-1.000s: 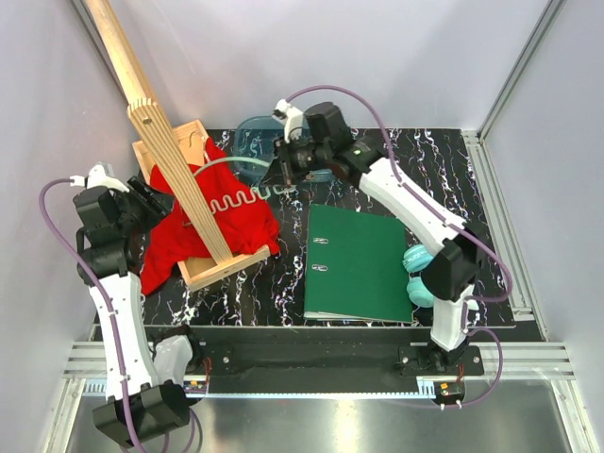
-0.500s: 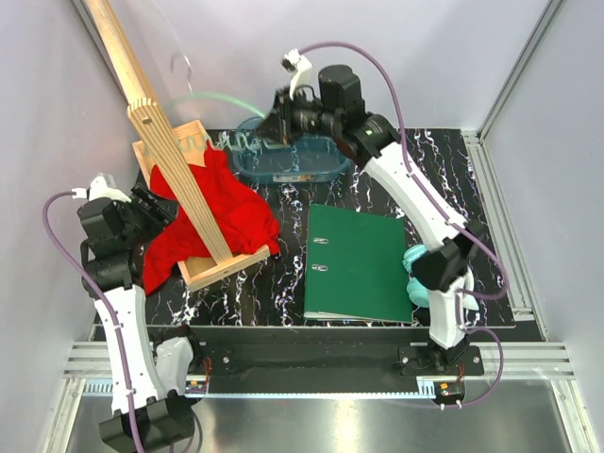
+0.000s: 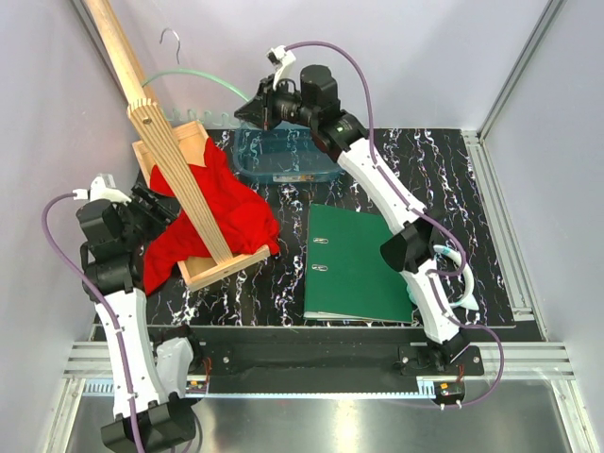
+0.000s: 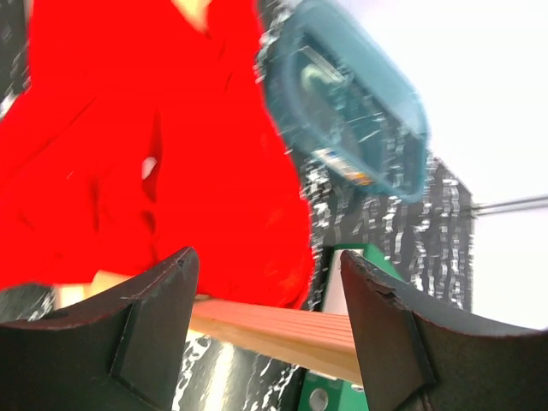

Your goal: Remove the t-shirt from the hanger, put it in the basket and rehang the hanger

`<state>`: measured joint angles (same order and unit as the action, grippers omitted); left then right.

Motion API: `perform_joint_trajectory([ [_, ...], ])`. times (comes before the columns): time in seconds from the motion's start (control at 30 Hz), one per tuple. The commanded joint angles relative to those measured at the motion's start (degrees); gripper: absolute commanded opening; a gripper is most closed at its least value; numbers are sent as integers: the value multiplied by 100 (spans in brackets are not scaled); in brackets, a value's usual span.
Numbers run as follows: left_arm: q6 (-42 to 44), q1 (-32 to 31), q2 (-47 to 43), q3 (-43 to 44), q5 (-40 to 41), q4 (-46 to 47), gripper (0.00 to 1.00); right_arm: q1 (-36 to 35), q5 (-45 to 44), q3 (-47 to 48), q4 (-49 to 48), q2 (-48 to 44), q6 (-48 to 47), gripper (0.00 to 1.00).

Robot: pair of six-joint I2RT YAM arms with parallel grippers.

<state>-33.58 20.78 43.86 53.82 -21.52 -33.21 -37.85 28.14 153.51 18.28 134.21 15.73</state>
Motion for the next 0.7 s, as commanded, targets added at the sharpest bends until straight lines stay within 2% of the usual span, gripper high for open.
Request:
perform_joint_trajectory([
  [0.0, -165, -3, -105, 173, -748, 754, 70, 32, 367, -962, -941, -720, 202, 0],
  [0.1, -298, 6, -70, 268, -1196, 1123, 70, 40, 806, -1593, -1011, -983, 395, 0],
  [0.2, -149, 14, 96, 645, -917, 861, 70, 40, 1088, -2401, -1195, -1317, 510, 0],
  [0.3, -446, 67, 307, 883, -802, 562, 67, 40, 1343, -3352, -2192, -1765, 773, 0],
  [0.4, -1559, 85, 308, 701, -792, 964, 61, 40, 1563, -3907, -2706, -2083, 801, 0],
  [0.47, -1983, 93, 290, 560, -854, 1708, 61, 40, 1580, -3882, -2707, -2110, 730, 0],
  [0.57, -2748, 198, 387, 594, -608, 1897, 61, 40, 1677, -3820, -2742, -2118, 739, 0],
  [0.67, -3933, 392, 431, 393, -407, 2309, 59, 40, 1659, -4021, -3119, -2224, 862, 0],
])
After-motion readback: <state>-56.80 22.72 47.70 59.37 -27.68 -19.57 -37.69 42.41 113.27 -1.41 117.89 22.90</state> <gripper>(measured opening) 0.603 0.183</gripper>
